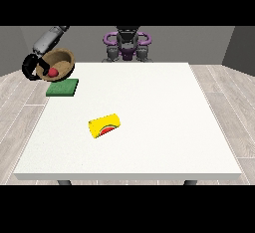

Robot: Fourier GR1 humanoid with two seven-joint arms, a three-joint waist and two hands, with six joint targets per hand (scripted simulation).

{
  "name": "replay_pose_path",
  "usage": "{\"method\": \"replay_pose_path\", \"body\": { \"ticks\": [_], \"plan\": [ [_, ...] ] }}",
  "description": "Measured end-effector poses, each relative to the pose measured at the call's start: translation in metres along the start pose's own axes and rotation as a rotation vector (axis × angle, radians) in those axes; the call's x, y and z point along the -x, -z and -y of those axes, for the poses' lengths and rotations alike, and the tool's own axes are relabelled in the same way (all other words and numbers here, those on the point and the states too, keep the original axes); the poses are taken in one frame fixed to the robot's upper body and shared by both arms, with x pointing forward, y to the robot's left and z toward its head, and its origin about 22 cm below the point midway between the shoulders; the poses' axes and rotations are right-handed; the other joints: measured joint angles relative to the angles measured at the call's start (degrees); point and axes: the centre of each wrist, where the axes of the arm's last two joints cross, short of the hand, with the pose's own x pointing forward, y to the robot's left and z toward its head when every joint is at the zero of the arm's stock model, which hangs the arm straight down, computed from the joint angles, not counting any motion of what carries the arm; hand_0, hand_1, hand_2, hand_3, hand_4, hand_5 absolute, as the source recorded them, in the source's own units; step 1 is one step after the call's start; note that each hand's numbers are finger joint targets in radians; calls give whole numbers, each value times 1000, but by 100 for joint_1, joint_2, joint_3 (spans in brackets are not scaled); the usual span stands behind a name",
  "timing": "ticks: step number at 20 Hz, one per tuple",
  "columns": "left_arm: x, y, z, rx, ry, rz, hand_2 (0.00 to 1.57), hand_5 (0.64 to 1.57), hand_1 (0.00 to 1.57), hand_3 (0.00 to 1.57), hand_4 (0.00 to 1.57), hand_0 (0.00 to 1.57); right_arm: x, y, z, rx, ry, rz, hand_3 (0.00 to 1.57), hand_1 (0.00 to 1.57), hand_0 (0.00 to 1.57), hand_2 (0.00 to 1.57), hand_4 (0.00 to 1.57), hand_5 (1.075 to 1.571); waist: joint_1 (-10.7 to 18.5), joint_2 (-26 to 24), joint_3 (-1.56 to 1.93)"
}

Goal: Pick the cup and pour the ball into the bowl, then pick the bowl and place it on the pad

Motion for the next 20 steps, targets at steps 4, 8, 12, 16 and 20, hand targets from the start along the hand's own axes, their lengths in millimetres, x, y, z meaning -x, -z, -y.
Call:
{"method": "replay_pose_path", "body": {
  "ticks": [4,8,12,16,20],
  "plan": [
    [7,-5,-1,-3,2,6,0,1525,0,0,0,0,13,-1,-12,-16,37,-20,1188,1571,1571,1571,1135,1570,-11,10,1],
    [0,-3,-1,-3,-4,22,0,1526,0,0,0,0,30,-6,-12,-8,80,-40,1401,1571,1571,1571,1015,1568,6,95,6],
    [-16,-1,-5,-6,2,53,0,1517,0,0,0,0,42,-12,4,80,147,-93,1235,1207,1207,1265,0,1562,53,246,12],
    [-28,1,-5,-13,0,80,0,1519,0,0,0,0,37,-13,20,155,169,-95,1040,726,726,649,0,1539,91,372,9],
    [-36,0,-6,-7,-1,90,0,1514,0,0,0,0,33,-15,37,192,185,-100,823,634,634,527,0,1521,121,414,10]
  ]
}}
